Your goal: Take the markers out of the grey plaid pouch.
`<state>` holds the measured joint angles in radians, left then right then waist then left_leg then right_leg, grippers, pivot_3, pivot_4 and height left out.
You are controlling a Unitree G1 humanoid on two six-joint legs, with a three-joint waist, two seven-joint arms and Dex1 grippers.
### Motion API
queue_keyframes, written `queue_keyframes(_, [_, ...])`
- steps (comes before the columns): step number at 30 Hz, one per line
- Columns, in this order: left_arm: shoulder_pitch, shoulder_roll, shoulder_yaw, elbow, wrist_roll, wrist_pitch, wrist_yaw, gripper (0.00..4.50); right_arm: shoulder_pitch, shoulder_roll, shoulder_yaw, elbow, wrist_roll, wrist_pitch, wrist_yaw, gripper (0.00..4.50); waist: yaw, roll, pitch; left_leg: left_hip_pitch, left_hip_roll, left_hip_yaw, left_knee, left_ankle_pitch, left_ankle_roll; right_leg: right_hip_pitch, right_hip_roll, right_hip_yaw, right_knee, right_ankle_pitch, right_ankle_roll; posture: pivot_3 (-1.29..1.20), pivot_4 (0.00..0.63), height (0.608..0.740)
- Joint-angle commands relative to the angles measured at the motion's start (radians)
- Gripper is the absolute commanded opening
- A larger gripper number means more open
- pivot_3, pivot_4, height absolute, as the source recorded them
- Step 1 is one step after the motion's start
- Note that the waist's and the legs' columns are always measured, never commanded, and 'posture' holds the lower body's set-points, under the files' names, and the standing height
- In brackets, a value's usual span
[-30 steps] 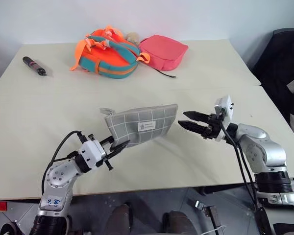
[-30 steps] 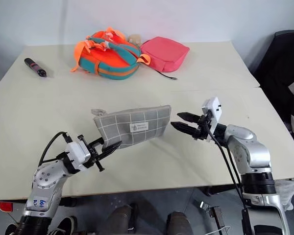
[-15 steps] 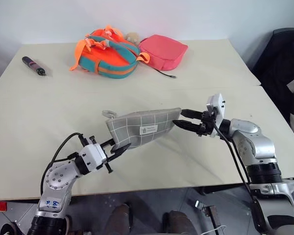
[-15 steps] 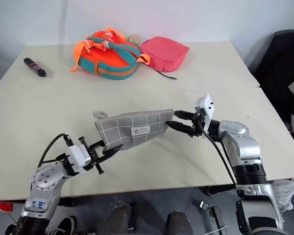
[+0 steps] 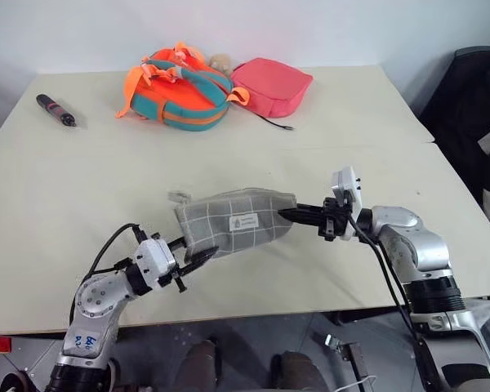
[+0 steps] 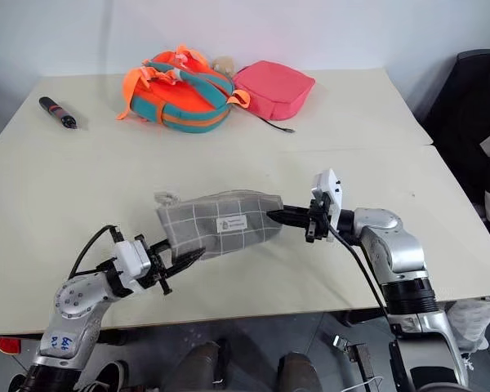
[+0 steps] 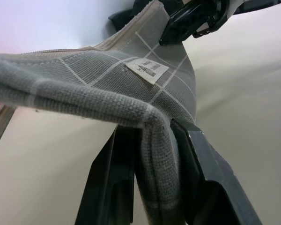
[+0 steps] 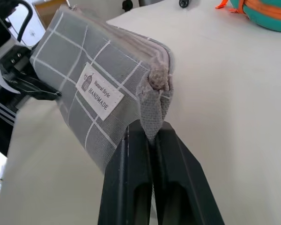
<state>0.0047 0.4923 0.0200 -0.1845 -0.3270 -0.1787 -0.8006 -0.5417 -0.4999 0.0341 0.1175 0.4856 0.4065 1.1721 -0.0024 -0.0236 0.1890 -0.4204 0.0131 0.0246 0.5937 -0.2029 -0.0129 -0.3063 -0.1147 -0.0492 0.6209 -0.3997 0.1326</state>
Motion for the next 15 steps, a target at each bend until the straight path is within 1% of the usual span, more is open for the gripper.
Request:
queue_keyframes(1, [0.003,-0.007,0.023,-0.068,-0.038,0.049,0.034,2.64,0.001,0.006,-0.017,-0.029,-0.008,-0.061,-0.007,0.00,0.001,0.000,0.000,0.000,0.000,0.000,0.000,0.000,0.000,0.000,0.000,0.000,0.000,0.000,0.000,0.00,0.150,0.740])
queue_keyframes(3, [0.004,-0.014,0.050,-0.097,-0.119,0.145,0.056,3.24,-0.001,0.007,-0.024,-0.019,-0.014,-0.086,-0.008,0.00,0.001,0.000,0.000,0.000,0.000,0.000,0.000,0.000,0.000,0.000,0.000,0.000,0.000,0.000,0.000,0.00,0.150,0.740])
queue_keyframes(5, [-0.002,-0.021,0.068,-0.105,-0.144,0.178,0.075,3.24,-0.001,0.007,-0.025,-0.010,-0.024,-0.117,-0.009,0.00,0.000,0.000,0.000,0.000,0.000,0.000,0.000,0.000,0.000,0.000,0.000,0.000,0.000,0.000,0.000,0.00,0.150,0.740])
queue_keyframes(13, [-0.030,-0.032,0.105,-0.141,-0.148,0.227,0.129,3.24,0.002,0.017,-0.030,0.030,-0.057,-0.228,-0.021,0.00,0.001,0.000,0.000,0.000,0.000,0.000,0.000,0.000,0.000,0.000,0.001,0.000,0.000,0.000,0.000,0.00,0.150,0.740])
queue_keyframes(15, [0.001,-0.020,0.082,-0.133,-0.108,0.190,0.098,2.85,-0.002,0.025,-0.033,0.036,-0.055,-0.239,-0.030,0.00,0.001,0.000,0.000,0.000,0.000,0.000,0.000,0.000,0.000,0.000,0.001,0.000,0.000,0.000,0.000,0.00,0.150,0.740])
